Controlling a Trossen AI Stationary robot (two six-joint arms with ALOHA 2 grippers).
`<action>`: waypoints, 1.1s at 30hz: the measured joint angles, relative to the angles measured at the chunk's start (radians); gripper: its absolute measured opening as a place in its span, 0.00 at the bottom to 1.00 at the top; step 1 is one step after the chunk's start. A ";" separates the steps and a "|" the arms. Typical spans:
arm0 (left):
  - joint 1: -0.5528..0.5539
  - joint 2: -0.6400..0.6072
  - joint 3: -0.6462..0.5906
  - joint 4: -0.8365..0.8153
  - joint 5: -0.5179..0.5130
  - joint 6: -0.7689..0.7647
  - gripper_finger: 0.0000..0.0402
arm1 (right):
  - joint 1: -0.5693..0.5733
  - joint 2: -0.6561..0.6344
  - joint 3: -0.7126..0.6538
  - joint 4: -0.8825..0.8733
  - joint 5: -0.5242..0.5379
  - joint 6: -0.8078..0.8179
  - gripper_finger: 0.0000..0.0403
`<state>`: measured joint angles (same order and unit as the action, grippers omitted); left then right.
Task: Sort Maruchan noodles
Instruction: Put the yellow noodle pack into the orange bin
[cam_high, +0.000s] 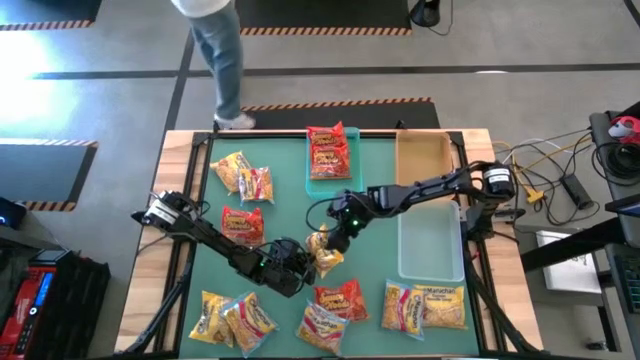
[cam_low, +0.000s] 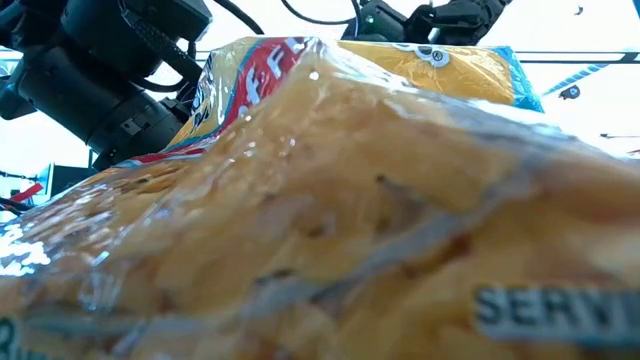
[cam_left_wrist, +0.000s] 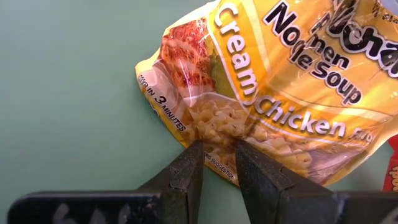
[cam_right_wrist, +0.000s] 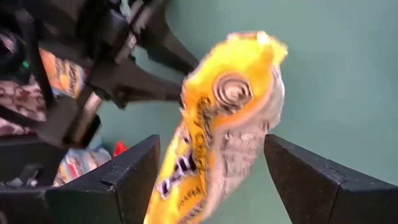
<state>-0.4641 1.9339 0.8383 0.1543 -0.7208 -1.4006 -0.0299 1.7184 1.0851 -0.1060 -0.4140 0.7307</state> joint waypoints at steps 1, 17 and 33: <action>0.000 0.000 0.000 0.000 0.000 0.000 0.19 | 0.005 0.000 0.000 0.013 0.004 0.012 0.69; 0.001 0.000 -0.001 0.001 0.000 0.000 0.19 | 0.076 0.024 -0.002 0.065 0.217 0.090 0.69; 0.002 0.000 -0.002 0.028 0.001 0.003 0.19 | 0.095 0.093 -0.004 0.138 0.222 0.135 0.52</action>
<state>-0.4625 1.9343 0.8360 0.1823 -0.7200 -1.3972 0.0650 1.8114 1.0813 0.0318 -0.1925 0.8654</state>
